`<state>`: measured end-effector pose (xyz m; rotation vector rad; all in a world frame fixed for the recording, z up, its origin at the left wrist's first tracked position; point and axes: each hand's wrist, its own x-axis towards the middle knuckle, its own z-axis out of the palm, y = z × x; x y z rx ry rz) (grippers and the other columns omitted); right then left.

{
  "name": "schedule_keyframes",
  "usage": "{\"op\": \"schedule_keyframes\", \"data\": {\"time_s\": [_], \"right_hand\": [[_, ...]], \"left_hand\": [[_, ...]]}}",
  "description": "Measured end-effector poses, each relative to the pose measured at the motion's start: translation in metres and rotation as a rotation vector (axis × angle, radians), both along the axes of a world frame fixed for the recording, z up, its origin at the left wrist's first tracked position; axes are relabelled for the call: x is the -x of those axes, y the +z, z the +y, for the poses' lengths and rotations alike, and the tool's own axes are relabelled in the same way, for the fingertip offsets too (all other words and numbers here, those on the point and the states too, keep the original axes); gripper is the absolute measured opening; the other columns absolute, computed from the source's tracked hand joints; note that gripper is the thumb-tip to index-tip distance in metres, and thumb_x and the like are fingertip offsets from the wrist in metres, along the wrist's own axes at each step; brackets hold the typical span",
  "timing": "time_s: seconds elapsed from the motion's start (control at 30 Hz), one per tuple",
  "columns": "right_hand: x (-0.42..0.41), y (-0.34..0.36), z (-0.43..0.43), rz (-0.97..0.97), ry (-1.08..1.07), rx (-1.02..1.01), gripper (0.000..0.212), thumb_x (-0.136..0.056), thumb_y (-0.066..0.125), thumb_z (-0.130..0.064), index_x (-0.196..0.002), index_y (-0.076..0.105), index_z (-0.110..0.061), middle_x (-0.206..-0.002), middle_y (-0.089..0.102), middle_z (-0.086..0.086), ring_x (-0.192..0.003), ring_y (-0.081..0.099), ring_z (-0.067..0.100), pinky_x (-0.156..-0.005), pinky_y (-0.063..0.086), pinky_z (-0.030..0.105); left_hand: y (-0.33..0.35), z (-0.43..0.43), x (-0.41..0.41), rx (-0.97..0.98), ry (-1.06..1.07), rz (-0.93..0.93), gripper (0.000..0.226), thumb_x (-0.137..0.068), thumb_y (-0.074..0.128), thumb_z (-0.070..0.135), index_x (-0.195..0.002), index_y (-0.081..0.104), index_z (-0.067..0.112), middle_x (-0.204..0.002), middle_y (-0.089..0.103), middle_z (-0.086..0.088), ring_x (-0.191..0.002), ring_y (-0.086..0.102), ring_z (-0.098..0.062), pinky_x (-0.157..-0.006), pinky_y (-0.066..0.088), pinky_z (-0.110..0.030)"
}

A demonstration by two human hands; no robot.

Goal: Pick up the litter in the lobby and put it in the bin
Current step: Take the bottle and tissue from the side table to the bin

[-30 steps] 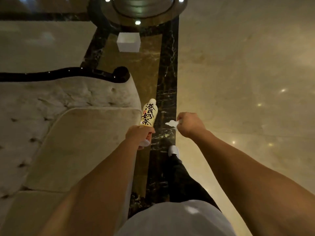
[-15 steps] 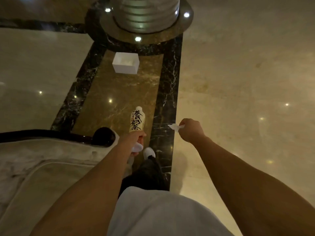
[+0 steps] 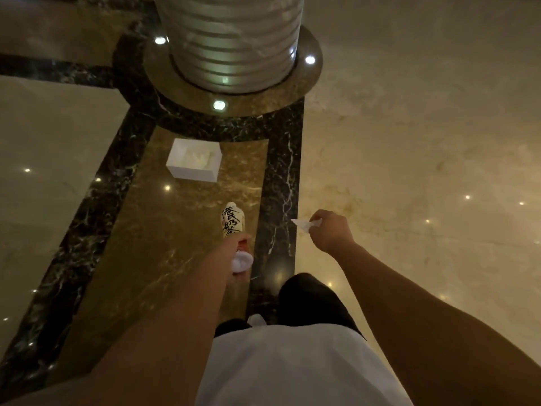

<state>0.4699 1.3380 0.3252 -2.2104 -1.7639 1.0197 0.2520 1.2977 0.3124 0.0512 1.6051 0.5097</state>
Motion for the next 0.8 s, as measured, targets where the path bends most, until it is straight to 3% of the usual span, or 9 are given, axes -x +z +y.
{"op": "schedule_keyframes", "data": {"time_s": [0.07, 0.17, 0.23, 0.3, 0.33, 0.43, 0.57, 0.7, 0.8], "right_hand": [[0.02, -0.007, 0.058, 0.018, 0.041, 0.02, 0.025, -0.087, 0.055, -0.018, -0.108, 0.068, -0.014, -0.111, 0.067, 0.013, -0.093, 0.063, 0.029, -0.078, 0.052, 0.032], [0.054, -0.027, 0.155, 0.05, 0.122, 0.067, 0.028, -0.088, 0.054, -0.017, -0.113, 0.065, -0.015, -0.114, 0.064, 0.013, -0.091, 0.061, 0.027, -0.078, 0.055, 0.035], [0.074, -0.042, 0.221, 0.082, 0.173, 0.099, 0.028, -0.088, 0.054, -0.015, -0.114, 0.065, -0.015, -0.114, 0.064, 0.012, -0.079, 0.054, 0.018, -0.069, 0.048, 0.021], [0.091, -0.05, 0.274, 0.116, 0.229, 0.164, 0.028, -0.089, 0.052, -0.013, -0.114, 0.065, -0.014, -0.113, 0.064, 0.012, -0.069, 0.049, 0.01, -0.052, 0.038, 0.004], [0.1, -0.054, 0.302, 0.125, 0.261, 0.209, 0.028, -0.09, 0.052, -0.013, -0.114, 0.065, -0.015, -0.113, 0.064, 0.012, -0.07, 0.052, 0.01, -0.049, 0.038, 0.005], [0.128, -0.052, 0.389, 0.063, 0.372, 0.283, 0.03, -0.088, 0.053, -0.013, -0.116, 0.065, -0.015, -0.117, 0.065, 0.012, -0.092, 0.059, 0.023, -0.071, 0.042, 0.022], [0.183, -0.054, 0.483, 0.022, 0.404, 0.333, 0.034, -0.086, 0.052, -0.011, -0.118, 0.064, -0.011, -0.115, 0.065, 0.016, -0.099, 0.064, 0.032, -0.079, 0.054, 0.034], [0.253, -0.094, 0.562, 0.009, 0.483, 0.397, 0.033, -0.088, 0.055, -0.012, -0.12, 0.063, -0.01, -0.108, 0.063, 0.008, -0.102, 0.061, 0.028, -0.081, 0.049, 0.029], [0.312, -0.145, 0.614, -0.001, 0.435, 0.45, 0.031, -0.088, 0.055, -0.009, -0.118, 0.061, -0.009, -0.097, 0.057, 0.003, -0.096, 0.06, 0.023, -0.084, 0.053, 0.034]], "left_hand": [[-0.003, 0.054, 0.008, 0.027, 0.041, -0.034, 0.034, -0.082, 0.069, 0.034, -0.086, 0.048, 0.008, -0.1, 0.049, -0.013, -0.086, 0.05, -0.026, -0.102, 0.045, -0.043], [-0.015, 0.14, 0.026, 0.02, 0.082, -0.029, 0.031, -0.087, 0.067, 0.032, -0.089, 0.049, 0.007, -0.111, 0.053, -0.016, -0.082, 0.05, -0.025, -0.094, 0.046, -0.039], [-0.023, 0.197, 0.042, 0.022, 0.151, -0.029, 0.028, -0.086, 0.067, 0.032, -0.092, 0.054, 0.008, -0.126, 0.051, -0.019, -0.091, 0.055, -0.026, -0.078, 0.051, -0.04], [-0.024, 0.243, 0.059, 0.036, 0.227, -0.071, 0.033, -0.08, 0.069, 0.035, -0.098, 0.057, 0.011, -0.118, 0.051, -0.017, -0.088, 0.059, -0.028, -0.061, 0.055, -0.038], [-0.027, 0.266, 0.069, 0.061, 0.289, -0.092, 0.039, -0.076, 0.072, 0.036, -0.102, 0.056, 0.012, -0.114, 0.052, -0.016, -0.086, 0.058, -0.029, -0.059, 0.056, -0.039], [-0.033, 0.326, 0.094, 0.17, 0.5, -0.165, 0.052, -0.065, 0.081, 0.034, -0.106, 0.054, 0.016, -0.112, 0.05, -0.013, -0.095, 0.055, -0.032, -0.062, 0.057, -0.045], [-0.033, 0.4, 0.133, 0.209, 0.558, -0.207, 0.051, -0.067, 0.08, 0.035, -0.106, 0.053, 0.016, -0.113, 0.054, -0.013, -0.094, 0.06, -0.03, -0.065, 0.058, -0.042], [-0.069, 0.483, 0.179, 0.083, 0.645, -0.249, 0.013, -0.088, 0.063, 0.024, -0.092, 0.054, 0.015, -0.089, 0.051, -0.008, -0.074, 0.06, -0.023, -0.069, 0.057, -0.032], [-0.125, 0.546, 0.217, 0.105, 0.761, -0.266, 0.025, -0.088, 0.063, 0.027, -0.108, 0.052, 0.017, -0.092, 0.051, -0.008, -0.08, 0.057, -0.024, -0.078, 0.057, -0.038]]}}
